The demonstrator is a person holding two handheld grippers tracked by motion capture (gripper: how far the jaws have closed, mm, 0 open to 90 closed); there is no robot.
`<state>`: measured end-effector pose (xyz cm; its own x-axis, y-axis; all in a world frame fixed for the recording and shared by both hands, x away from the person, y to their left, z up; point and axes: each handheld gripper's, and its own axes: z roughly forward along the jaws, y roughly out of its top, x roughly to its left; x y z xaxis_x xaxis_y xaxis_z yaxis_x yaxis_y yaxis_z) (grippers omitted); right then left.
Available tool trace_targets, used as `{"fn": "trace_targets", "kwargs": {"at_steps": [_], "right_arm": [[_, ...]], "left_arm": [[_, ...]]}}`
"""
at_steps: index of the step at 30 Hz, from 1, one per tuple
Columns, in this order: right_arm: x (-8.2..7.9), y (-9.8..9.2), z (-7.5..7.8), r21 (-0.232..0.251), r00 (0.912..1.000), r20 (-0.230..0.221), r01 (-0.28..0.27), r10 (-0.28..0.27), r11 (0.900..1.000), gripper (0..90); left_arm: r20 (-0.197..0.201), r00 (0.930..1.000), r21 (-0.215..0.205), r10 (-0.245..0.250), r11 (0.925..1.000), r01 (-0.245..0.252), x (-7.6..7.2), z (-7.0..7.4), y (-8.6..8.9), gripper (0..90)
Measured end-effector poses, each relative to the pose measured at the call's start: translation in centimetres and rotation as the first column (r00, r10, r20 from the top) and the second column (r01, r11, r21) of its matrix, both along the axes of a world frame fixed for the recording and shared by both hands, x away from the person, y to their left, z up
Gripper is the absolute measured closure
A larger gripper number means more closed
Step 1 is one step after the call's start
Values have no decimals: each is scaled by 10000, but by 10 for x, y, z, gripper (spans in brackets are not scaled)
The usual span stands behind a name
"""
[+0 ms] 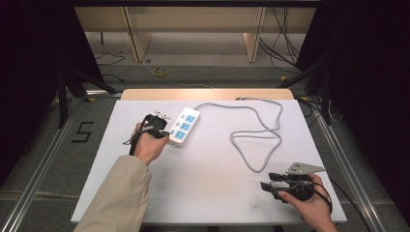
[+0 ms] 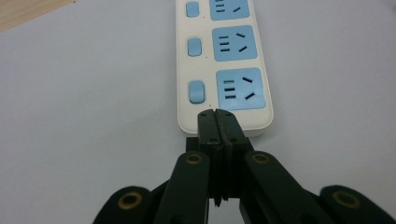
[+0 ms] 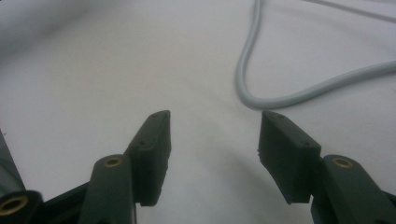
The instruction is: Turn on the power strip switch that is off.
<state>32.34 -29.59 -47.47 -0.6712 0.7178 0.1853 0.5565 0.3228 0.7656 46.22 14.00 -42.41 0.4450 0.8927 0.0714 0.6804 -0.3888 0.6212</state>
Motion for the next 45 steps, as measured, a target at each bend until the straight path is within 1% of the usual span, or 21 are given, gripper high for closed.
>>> {"fn": "trace_targets", "kwargs": {"at_steps": [1,13,26,40,45], "right_arm": [[0,0,0,0,10000,0,0,0,10000,449],[0,0,0,16,10000,5,-10,10,10000,449],[0,0,0,33,10000,3,-9,9,10000,450],[0,0,0,43,10000,-3,7,-7,10000,449],[0,0,0,46,10000,2,1,-1,10000,449]], "left_arm": [[16,10000,-35,17,10000,-17,1,0,0,896],[-74,10000,206,24,9998,-23,11,1,-3,896],[-139,9999,321,42,9995,-38,22,4,-5,896],[-368,9993,504,65,9987,-46,34,3,-5,896],[-419,9991,508,99,9987,-78,37,2,-6,896]]}}
